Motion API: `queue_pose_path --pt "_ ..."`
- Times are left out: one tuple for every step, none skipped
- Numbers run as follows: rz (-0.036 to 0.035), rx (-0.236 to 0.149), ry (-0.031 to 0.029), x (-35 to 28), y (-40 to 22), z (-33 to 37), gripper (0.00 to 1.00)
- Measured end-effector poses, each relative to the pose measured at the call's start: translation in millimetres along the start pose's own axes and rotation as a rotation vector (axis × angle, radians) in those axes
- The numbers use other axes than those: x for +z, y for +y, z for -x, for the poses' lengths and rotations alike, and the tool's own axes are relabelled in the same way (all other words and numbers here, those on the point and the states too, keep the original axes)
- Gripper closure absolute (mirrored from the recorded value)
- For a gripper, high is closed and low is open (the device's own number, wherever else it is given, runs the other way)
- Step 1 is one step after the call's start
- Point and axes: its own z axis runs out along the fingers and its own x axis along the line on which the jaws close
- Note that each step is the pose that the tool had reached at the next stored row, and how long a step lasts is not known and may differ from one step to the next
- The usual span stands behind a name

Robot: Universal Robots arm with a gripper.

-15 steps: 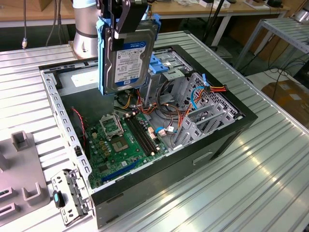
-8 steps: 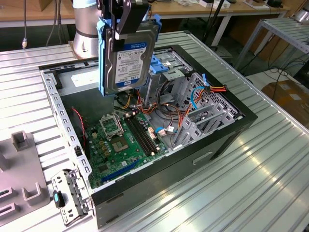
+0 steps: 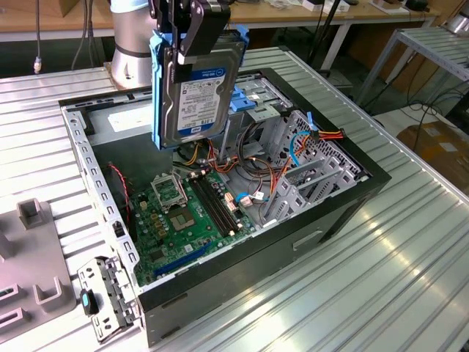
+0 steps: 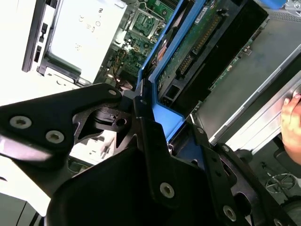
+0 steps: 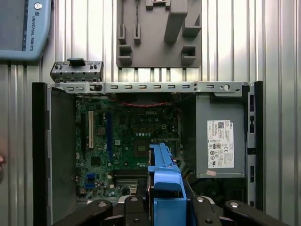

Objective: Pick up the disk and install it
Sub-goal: 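Insert the disk into the insertion slot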

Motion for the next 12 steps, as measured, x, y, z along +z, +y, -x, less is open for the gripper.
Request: queue_pose_path --pt "0.0000 0.000 0.0000 0.0 0.0 -1.7 0.63" --pt "0.0000 0.000 0.0000 0.0 0.0 -3.0 0.63" --pt "-0.0001 0.000 -0.0002 0.1 0.0 -4.0 0.63" --pt "0.0000 0.000 -0.0001 0.1 0.0 -5.4 0.63" --pt "0.0000 0.000 -0.0001 0.1 -0.1 -6.8 0.63" --pt "0.0000 0.000 -0.0001 0.1 -0.1 -8.0 0.63" --pt "0.0000 0.000 -0.0001 0.1 -0.1 -9.2 0.63" --pt "0.0000 0.000 -0.0001 0.2 -0.1 -12.2 0.63" --pt "0.0000 0.000 0.0000 0.1 -0.1 -14.7 0.63" --pt "0.0000 0.000 0.0000 0.1 -0.1 -16.5 0.63" --pt "0.0000 0.000 -0.0001 0.2 -0.1 -18.1 0.63" --pt "-0.0001 0.000 -0.0001 0.3 -0.2 -19.9 0.63"
